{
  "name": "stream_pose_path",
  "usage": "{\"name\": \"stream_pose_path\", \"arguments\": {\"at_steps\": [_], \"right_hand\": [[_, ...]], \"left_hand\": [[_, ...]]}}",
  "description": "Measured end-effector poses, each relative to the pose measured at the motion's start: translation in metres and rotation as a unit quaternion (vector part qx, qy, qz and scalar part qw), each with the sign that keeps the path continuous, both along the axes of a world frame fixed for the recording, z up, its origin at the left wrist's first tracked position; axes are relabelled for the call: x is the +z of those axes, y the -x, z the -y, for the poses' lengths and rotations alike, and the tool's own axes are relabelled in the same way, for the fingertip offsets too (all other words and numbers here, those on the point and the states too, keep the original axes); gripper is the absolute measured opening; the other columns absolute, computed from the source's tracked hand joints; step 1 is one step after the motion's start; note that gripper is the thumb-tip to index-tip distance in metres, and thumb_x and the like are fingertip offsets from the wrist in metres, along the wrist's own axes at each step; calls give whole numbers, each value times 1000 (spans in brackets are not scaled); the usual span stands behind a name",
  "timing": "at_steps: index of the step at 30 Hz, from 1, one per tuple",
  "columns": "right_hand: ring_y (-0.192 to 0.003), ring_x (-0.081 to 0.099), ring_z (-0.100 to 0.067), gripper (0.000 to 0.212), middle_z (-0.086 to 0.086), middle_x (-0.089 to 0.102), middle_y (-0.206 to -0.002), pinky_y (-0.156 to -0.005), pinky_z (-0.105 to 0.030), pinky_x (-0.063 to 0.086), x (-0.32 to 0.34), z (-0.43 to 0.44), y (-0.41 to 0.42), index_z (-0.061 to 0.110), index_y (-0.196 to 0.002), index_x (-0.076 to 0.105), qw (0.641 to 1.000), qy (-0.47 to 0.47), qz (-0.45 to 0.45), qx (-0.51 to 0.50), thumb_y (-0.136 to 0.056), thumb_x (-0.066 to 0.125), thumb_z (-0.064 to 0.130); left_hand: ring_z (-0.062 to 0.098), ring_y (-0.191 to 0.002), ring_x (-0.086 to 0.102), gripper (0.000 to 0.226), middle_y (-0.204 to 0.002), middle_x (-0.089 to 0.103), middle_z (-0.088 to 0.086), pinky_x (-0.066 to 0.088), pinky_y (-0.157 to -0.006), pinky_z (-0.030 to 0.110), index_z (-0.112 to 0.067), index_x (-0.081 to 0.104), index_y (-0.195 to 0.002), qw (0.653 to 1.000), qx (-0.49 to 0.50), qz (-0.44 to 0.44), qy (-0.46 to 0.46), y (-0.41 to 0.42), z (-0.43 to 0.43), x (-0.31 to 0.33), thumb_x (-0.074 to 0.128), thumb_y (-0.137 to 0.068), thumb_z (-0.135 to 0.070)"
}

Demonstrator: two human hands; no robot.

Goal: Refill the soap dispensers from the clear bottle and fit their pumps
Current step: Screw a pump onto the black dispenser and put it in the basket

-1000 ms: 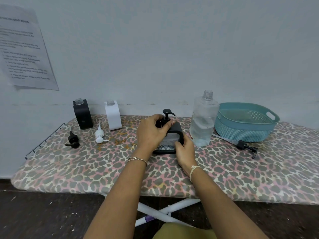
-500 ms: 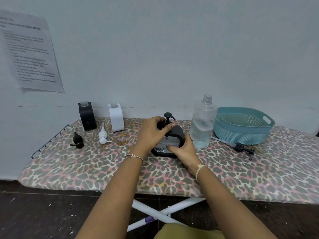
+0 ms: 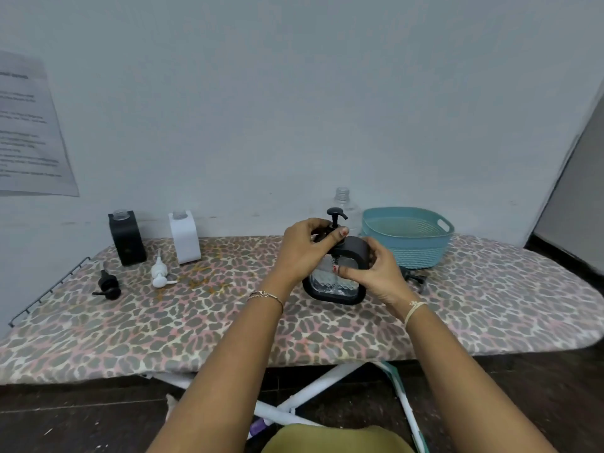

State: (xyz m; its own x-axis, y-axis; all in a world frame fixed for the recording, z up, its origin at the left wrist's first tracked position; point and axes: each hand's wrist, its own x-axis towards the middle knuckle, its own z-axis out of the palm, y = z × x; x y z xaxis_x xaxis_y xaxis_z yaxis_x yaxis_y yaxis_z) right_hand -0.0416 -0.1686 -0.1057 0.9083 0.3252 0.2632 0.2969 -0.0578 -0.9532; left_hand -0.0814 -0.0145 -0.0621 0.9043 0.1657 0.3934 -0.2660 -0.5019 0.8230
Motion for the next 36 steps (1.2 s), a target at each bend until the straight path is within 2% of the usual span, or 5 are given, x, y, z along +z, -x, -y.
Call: {"name": "stream_pose_path", "arguments": {"at_steps": [4,10,20,24,36], "right_hand": [[-95,67,-15,50,-2,70,-102,-83,-28,55,9,43,-10,21,-104,59,999,3,16,-44,-64,88,14],[-99,65,-15,58,-4,66,-109,-85,-29,55,30,93,-39,17,-114,56,988,9,56,-143,-66,87,13],[-86,65,-13,46,6,66,-92,-77,-31,55,58,113,-118,35,-100,53,950,42,104,-292,-65,81,24],[-77,60,-11,46,14,59,-83,-67,-22,43,60,104,-146,29,-103,50,932,70,92,-344,-66,77,28],[-91,59,-29,57,-1,59,-91,-69,-33,45,17,95,-197,14,-102,48,886,231,64,-396,-61,79,40]], "left_hand": [[3,-106,58,39,-121,67,0,39,-82,2,-13,67,-119,1000,-20,14,-15,-9,36,6,65,-90,-39],[19,-133,43,46,-145,46,3,38,-110,35,-15,42,-143,999,-25,11,-31,-39,73,0,51,-100,-30],[22,-140,31,54,-150,36,10,25,-114,31,-8,33,-145,986,-54,-64,-147,-102,100,-23,52,-99,-26],[25,-147,16,57,-156,23,13,17,-120,38,-10,35,-145,982,-35,-89,-164,-124,98,-34,57,-96,-27],[20,-149,-10,77,-163,-5,7,-1,-118,30,-4,16,-153,982,0,-91,-164,-147,106,-64,43,-98,-51]]}}
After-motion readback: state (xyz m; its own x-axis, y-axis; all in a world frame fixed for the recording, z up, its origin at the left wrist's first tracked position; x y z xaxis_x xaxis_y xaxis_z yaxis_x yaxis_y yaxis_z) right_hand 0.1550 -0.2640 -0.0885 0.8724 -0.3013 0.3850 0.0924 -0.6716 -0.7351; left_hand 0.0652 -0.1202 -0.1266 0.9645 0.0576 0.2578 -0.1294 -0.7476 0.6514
